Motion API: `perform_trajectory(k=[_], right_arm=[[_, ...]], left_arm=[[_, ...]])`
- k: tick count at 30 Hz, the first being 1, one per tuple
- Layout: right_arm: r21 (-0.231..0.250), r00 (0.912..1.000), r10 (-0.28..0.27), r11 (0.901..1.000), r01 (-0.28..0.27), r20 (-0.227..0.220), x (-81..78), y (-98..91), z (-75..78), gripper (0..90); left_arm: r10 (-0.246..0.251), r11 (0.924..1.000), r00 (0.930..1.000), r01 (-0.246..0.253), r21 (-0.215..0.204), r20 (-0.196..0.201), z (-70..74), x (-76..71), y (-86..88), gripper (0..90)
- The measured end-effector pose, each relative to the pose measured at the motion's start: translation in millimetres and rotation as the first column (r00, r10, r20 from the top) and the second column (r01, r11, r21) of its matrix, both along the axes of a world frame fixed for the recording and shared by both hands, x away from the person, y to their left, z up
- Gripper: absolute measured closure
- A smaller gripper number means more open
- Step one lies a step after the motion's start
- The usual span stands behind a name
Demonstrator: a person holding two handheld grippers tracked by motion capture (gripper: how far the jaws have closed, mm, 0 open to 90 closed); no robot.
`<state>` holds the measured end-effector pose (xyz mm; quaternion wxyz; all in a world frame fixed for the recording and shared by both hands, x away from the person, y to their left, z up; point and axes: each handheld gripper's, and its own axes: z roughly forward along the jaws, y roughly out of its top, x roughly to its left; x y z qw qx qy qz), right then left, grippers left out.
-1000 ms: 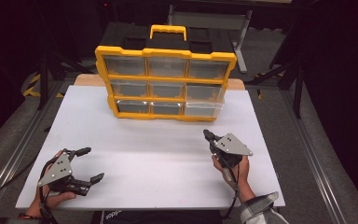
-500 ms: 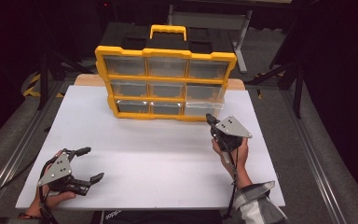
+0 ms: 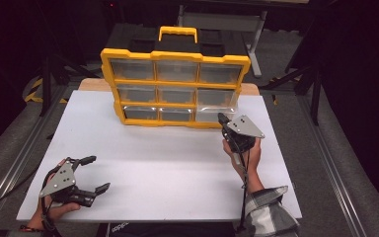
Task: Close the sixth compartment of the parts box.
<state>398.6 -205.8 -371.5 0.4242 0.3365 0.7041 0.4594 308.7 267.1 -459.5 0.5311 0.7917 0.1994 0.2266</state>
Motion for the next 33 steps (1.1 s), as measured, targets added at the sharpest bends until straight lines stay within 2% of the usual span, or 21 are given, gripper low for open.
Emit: perform_trajectory(k=[9,18,22,33], right_arm=[[-0.007,0.9997,-0.023,0.9997,0.023,0.01,7.3,3.1,9.4,90.0],[-0.023,0.9995,-0.032,0.9992,0.032,-0.002,11.5,7.1,13.6,90.0],[-0.002,0.9992,-0.037,0.9993,0.037,-0.014,14.6,5.4,12.7,90.0],[0.0,0.9982,-0.056,0.9984,0.056,-0.018,24.3,6.4,16.4,90.0]], left_arm=[[-0.001,1.0,1.0,0.001,0.004,-0.002,-0.2,0.3,0.2,6.5],[-0.002,1.0,1.0,0.002,0.007,0.0,-0.4,0.4,-0.8,6.5],[-0.002,1.0,1.0,0.002,0.008,-0.002,-0.2,0.8,-0.1,6.5],[-0.003,1.0,1.0,0.003,0.008,-0.003,-0.3,1.2,-0.3,6.5]])
